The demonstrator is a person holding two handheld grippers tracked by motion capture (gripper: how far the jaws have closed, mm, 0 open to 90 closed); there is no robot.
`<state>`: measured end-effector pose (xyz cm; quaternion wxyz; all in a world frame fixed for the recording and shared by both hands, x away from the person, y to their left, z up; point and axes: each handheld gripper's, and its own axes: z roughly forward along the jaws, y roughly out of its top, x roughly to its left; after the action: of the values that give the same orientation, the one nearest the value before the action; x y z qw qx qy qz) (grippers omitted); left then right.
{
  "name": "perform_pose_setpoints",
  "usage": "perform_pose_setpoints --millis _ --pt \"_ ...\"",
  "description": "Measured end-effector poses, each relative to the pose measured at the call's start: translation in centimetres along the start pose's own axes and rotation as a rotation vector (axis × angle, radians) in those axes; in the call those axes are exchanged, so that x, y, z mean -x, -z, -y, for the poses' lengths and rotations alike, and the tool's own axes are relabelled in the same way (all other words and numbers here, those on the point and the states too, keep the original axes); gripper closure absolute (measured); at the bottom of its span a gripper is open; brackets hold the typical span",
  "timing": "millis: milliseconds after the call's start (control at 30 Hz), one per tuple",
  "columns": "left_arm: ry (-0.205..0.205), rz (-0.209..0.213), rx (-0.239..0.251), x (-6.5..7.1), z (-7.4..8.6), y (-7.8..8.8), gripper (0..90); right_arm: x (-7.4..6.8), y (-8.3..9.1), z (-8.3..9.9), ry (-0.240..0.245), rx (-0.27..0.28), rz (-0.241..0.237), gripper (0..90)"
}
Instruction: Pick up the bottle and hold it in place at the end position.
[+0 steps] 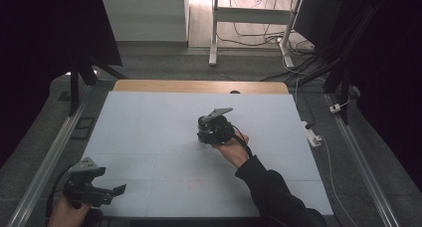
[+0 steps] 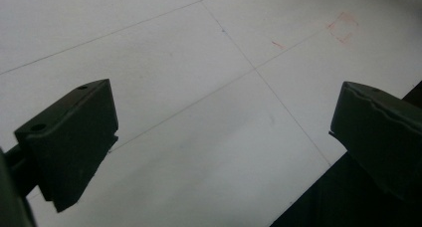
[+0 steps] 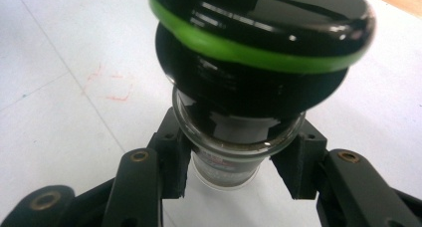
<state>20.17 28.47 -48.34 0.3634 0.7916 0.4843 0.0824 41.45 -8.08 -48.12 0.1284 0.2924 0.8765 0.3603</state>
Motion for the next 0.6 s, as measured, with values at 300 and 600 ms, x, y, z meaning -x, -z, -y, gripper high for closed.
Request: perform_pose_setpoints --millis 300,600 --pt "-0.003 0.002 -0.002 0.0 0.0 0.0 0.0 -0.1 -1.5 0.6 -0.006 -0.029 0.001 52.3" --pt "-0.004 0.001 -0.005 0.1 0.0 0.0 0.0 -0.2 -1.7 0.8 0.025 -0.024 0.006 52.3"
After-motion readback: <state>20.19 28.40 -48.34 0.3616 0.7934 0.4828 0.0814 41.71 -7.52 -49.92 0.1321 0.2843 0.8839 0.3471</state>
